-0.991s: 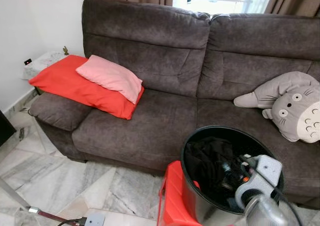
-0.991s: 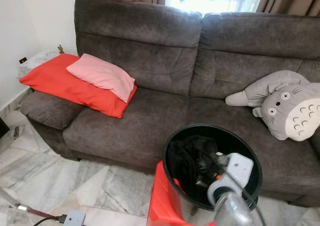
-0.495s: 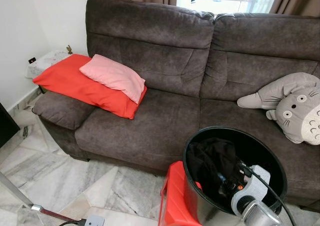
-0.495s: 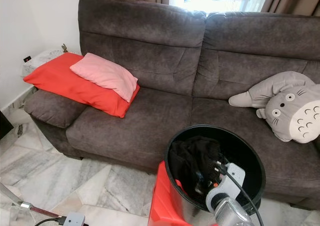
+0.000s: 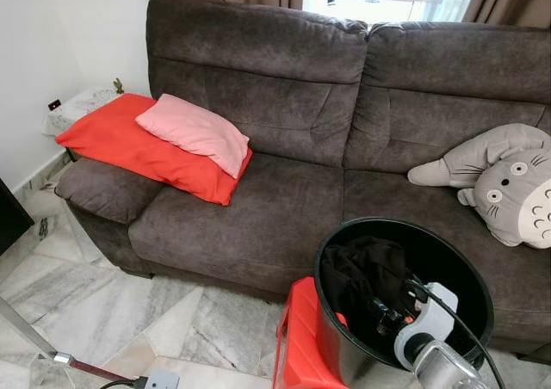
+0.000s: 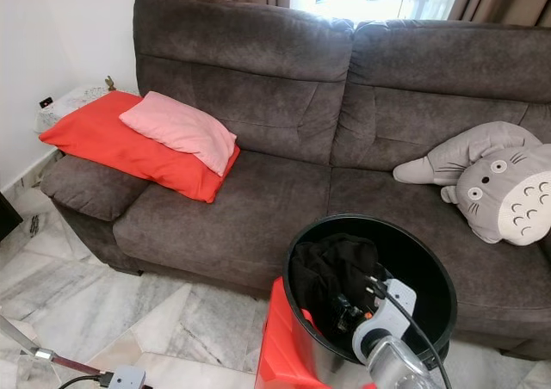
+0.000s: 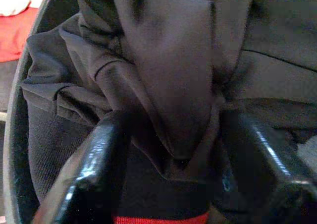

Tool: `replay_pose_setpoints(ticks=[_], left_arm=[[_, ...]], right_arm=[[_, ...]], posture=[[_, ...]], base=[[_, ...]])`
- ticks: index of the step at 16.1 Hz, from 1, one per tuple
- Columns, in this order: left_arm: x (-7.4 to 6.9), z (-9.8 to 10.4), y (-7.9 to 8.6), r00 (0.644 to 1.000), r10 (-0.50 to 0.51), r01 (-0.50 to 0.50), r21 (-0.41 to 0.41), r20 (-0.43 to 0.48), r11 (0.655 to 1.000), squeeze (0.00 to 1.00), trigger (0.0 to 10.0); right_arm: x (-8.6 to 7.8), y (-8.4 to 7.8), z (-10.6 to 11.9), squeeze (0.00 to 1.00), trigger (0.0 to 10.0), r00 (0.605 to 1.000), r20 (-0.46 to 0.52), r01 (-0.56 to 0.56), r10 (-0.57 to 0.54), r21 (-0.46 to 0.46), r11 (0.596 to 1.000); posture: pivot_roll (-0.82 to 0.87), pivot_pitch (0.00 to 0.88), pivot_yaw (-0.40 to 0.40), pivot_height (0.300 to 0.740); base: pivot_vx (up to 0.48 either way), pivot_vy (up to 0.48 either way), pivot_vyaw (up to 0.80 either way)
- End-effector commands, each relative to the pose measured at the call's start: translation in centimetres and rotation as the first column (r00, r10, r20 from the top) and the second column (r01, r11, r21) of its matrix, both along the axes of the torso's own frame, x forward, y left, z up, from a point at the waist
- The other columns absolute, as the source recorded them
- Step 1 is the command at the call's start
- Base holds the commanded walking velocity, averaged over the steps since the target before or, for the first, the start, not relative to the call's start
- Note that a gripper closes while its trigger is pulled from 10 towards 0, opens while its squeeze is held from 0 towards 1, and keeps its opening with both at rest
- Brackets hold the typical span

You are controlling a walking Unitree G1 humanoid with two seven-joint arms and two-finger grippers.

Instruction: Hang hanger

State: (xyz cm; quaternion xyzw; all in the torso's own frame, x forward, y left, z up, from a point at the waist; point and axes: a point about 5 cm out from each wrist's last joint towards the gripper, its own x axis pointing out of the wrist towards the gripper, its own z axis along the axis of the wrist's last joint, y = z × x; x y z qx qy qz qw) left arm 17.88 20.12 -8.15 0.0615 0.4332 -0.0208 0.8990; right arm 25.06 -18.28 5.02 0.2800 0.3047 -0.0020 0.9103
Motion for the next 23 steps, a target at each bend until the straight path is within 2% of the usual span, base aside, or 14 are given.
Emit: replay_pose_setpoints(ticks=[1, 9, 13, 15, 20, 21, 22, 23], left_arm=[[-0.5, -0.2, 0.2, 0.999, -0.020, 0.020, 0.015, -0.033, 1.000, 0.00, 10.0], [-0.4, -0.3, 0.1, 0.999, -0.024, 0.024, 0.012, -0.044, 1.000, 0.00, 10.0], [-0.2, -0.3, -0.3, 0.999, -0.026, 0.026, 0.006, -0.044, 1.000, 0.00, 10.0], [-0.1, -0.2, -0.5, 0.999, -0.027, 0.028, 0.003, -0.042, 1.000, 0.00, 10.0], [0.0, -0.2, -0.7, 0.999, -0.023, 0.023, -0.005, -0.041, 1.000, 0.00, 10.0], [0.0, -0.2, -0.7, 0.999, -0.019, 0.019, -0.005, -0.041, 1.000, 0.00, 10.0], [0.0, -0.2, -0.7, 0.999, -0.018, 0.018, -0.005, -0.041, 1.000, 0.00, 10.0], [0.0, -0.2, -0.7, 0.999, -0.018, 0.017, -0.005, -0.042, 1.000, 0.00, 10.0]], right_arm=[[0.4, 0.0, 0.3, 0.00, 0.0, 1.000, 0.021, -0.003, 0.003, -0.007, 1.000], [0.9, 0.3, 0.5, 0.00, 0.0, 0.999, 0.044, 0.001, 0.000, -0.008, 1.000], [1.5, 0.2, 1.8, 0.00, 0.0, 0.994, 0.111, 0.005, -0.002, -0.031, 1.000], [2.4, -0.3, 3.6, 0.00, 0.0, 0.977, 0.207, 0.066, -0.055, -0.048, 0.997], [3.9, 0.1, 7.7, 0.00, 0.0, 0.924, 0.378, 0.077, -0.059, -0.031, 0.997], [4.5, 0.4, 9.9, 0.00, 0.0, 0.883, 0.467, 0.067, -0.050, -0.020, 0.998], [4.7, 0.5, 10.6, 0.00, 0.0, 0.869, 0.492, 0.061, -0.044, -0.019, 0.998], [5.0, 0.8, 12.1, 0.00, 0.0, 0.839, 0.543, 0.050, -0.032, -0.017, 0.999]], posture=[[-0.17, 0.045, 0.021, 0.740], [-0.17, 0.064, 0.021, 0.740], [-0.17, 0.057, 0.016, 0.740], [-0.17, 0.054, 0.015, 0.740], [-0.17, 0.048, 0.010, 0.740], [-0.17, 0.047, 0.011, 0.740], [-0.17, 0.046, 0.010, 0.740], [-0.17, 0.045, 0.009, 0.740]], base=[[0.000, 0.000, 0.00], [0.000, 0.000, 0.00], [0.000, 0.000, 0.00], [0.000, 0.000, 0.00], [0.000, 0.000, 0.00], [0.000, 0.000, 0.00], [0.000, 0.000, 0.00], [0.000, 0.000, 0.00]])
